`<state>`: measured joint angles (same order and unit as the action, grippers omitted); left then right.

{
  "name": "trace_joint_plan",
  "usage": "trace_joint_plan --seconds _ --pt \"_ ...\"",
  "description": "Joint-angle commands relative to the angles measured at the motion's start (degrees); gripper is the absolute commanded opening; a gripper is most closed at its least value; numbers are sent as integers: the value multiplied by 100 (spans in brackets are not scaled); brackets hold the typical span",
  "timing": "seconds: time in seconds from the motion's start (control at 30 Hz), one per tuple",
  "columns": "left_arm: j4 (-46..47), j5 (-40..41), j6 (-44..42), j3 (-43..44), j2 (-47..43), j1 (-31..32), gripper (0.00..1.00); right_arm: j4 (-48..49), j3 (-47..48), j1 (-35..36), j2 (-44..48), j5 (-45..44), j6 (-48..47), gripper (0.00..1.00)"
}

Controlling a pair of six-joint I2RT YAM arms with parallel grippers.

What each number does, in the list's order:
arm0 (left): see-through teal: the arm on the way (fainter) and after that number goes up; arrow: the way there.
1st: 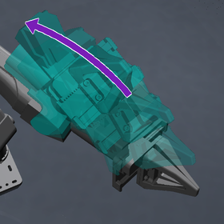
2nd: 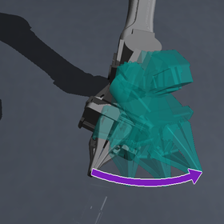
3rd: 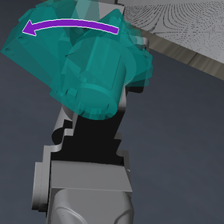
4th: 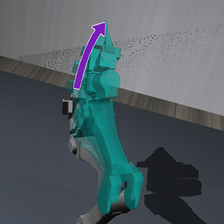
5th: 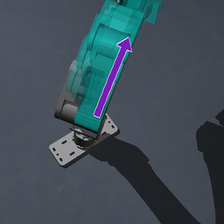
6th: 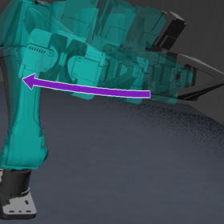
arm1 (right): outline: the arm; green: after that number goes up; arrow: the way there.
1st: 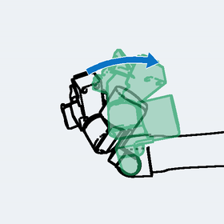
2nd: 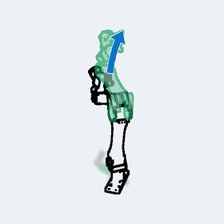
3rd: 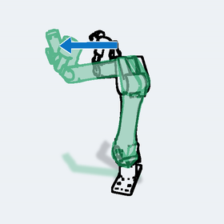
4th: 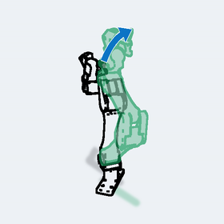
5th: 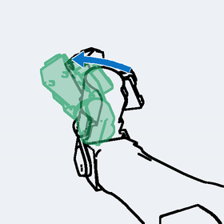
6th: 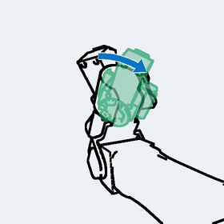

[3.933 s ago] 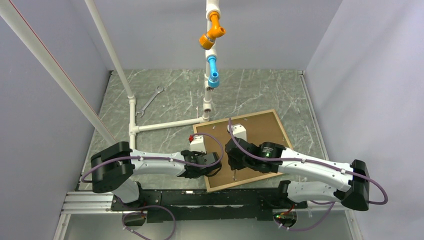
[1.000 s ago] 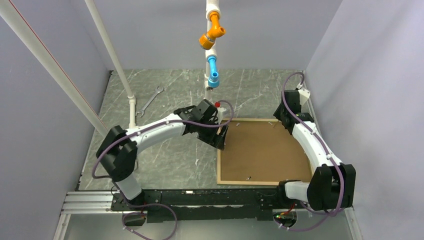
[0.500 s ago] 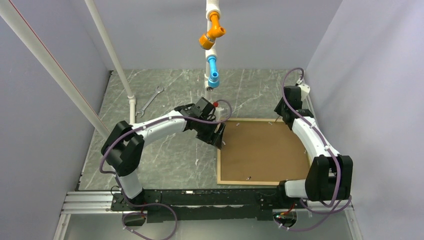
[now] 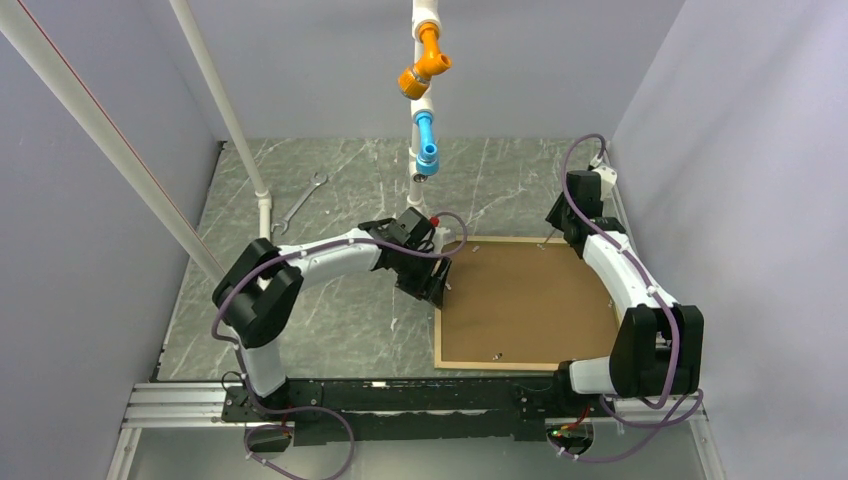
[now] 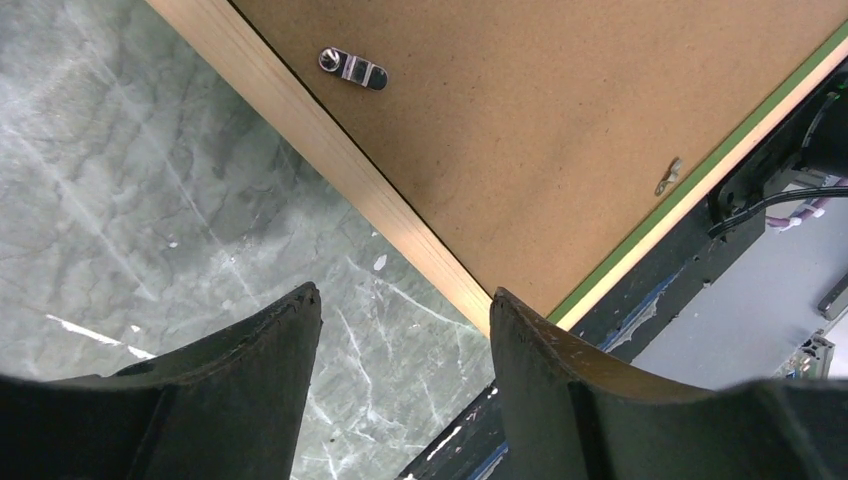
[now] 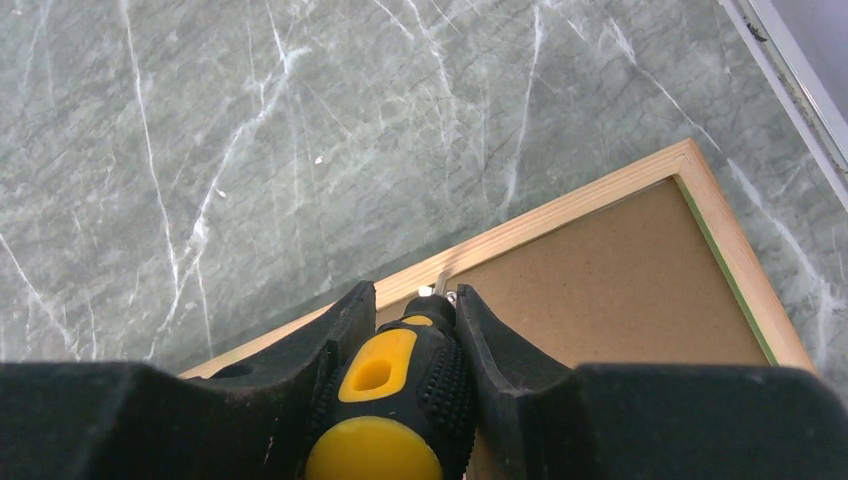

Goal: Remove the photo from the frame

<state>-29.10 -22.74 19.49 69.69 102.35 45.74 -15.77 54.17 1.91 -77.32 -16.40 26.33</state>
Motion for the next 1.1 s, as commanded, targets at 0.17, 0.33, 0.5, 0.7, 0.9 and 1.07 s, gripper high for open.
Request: trace_joint_plan --seconds 0.17,0.33,0.5,0.7,0.9,1.07 --pt "406 -152 292 -68 271 91 62 22 -61 -7 152 -228 44 0" --pt "415 -188 299 -58 351 132 60 141 -293 -5 339 -267 83 0" --pt "479 -255 336 -102 383 165 59 219 -381 -15 512 -331 64 0" --pt "547 -377 371 -148 473 196 59 431 -544 -32 415 -377 137 0" --pt "636 -450 424 -173 570 218 58 811 -691 -14 382 82 220 0" --pt "621 -415 429 -124 626 221 57 902 -714 39 384 369 160 0"
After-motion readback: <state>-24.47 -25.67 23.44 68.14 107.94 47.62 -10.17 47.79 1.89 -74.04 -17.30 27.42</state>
